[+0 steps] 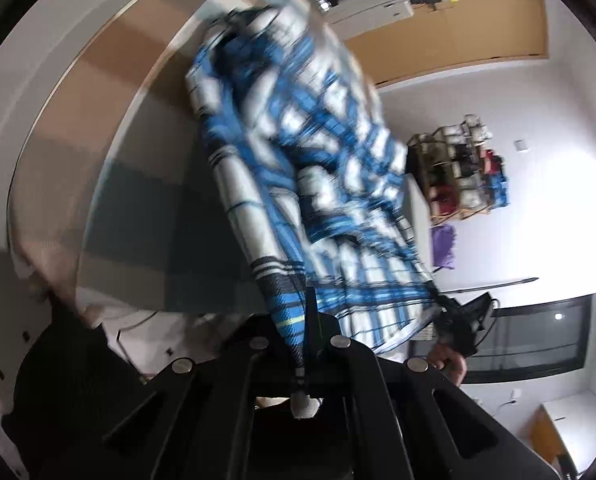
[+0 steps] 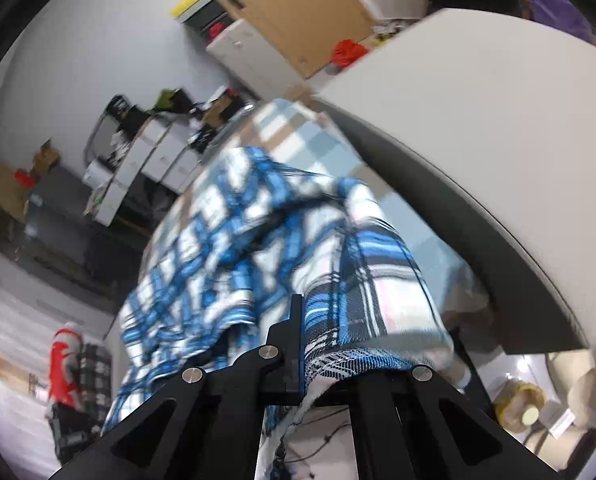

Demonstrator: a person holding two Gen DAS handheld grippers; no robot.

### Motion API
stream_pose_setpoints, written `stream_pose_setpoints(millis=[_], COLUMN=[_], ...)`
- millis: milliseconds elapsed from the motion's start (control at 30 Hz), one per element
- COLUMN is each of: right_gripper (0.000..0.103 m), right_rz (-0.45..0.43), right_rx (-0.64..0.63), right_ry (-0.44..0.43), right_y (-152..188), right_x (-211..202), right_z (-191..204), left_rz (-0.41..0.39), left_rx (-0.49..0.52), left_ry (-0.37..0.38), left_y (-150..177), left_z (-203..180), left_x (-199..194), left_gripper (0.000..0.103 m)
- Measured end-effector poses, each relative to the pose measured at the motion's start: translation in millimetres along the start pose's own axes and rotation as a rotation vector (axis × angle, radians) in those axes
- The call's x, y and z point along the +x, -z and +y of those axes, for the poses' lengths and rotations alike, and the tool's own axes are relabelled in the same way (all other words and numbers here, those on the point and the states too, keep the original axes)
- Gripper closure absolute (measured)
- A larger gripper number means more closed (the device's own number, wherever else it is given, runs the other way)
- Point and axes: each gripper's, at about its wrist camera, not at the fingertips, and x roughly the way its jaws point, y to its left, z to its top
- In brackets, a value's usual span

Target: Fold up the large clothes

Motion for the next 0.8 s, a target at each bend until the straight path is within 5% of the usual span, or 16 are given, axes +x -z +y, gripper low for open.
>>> stream_pose_setpoints(millis=[233,367,467,600,800], right_gripper=[0.102,0.102,0.102,0.102,0.101], right_rz=[0.004,0.053,0.093,0.237,0.401], right_rx=[-0.158,-0.183,-0.243,-0.284,-0.23], right_ry=[0.04,0.111,0.227,0.369,0.401], right_y=[-71,-125,-155,-182,-189], right_x=[21,75,129,208,281], right_z=[88,137,163,165,137], left_rz=[-0.194,-0.22,-0.199,-0.135,-0.089], left_rx=[0.089,-0.032,-0.078,-0.165,-0.256], left_ry=[-0.095,-0.12,-0.229,-0.297,-0.222], left_y=[-110,-190,-228,-252,-251], left_z=[-71,-66,-51,-19,2], left_x=[-14,9,37,61,61], left_gripper=[0.103,0.103,0.103,0.103,0.103])
